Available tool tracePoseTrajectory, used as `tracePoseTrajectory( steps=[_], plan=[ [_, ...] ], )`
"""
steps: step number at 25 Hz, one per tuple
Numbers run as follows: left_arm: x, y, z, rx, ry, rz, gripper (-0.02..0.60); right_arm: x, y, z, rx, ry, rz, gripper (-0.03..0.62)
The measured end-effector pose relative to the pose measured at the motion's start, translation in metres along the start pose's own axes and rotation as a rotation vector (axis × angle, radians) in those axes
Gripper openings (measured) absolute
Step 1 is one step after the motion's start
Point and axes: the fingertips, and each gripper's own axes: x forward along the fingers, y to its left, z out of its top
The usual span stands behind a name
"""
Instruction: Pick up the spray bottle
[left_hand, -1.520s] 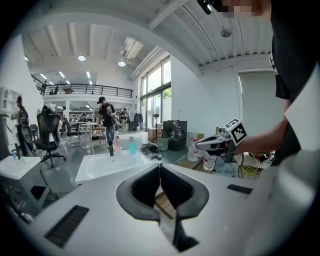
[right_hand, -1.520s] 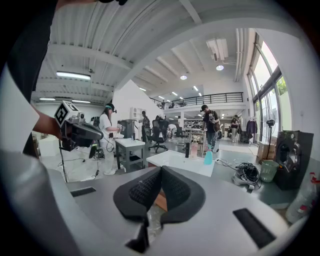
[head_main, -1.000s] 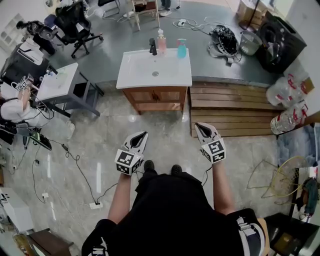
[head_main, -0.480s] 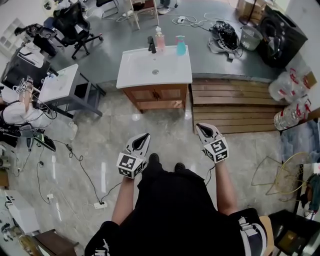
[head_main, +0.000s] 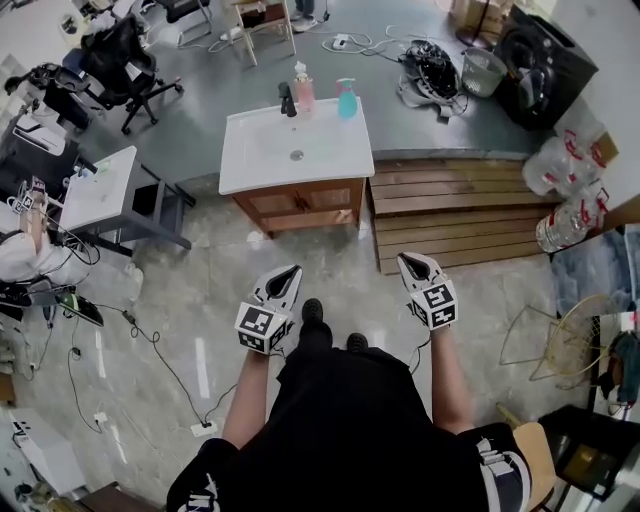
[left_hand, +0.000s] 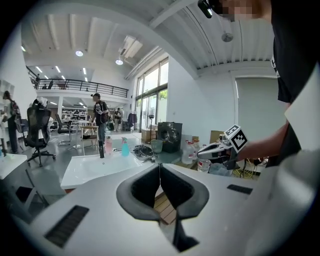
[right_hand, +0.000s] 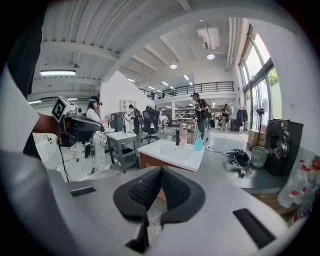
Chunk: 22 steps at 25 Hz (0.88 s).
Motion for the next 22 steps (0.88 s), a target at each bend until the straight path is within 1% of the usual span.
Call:
tracePoseTrajectory(
  steps=[3,9,16,22],
  plan=[
    [0.014,0.024,0.008,0.009,-0.003,-0.029,0.023,0.019,-0.008,0.017,0.001,-0.011,-0.029,0.017],
    [0.034,0.081,0.023,0.017,-0.016,-0.058,0.023,0.067,-0.015,0.049,-0.029,-0.011,-0.089,0.017],
    [0.059,0.134,0.031,0.026,-0.017,-0.091,0.023,0.105,-0.018,0.067,-0.017,0.004,-0.126,0.017],
    [0.073,0.162,0.031,0.022,-0.018,-0.132,0.023,0.127,-0.020,0.075,0.006,0.004,-0.159,0.017]
  ],
)
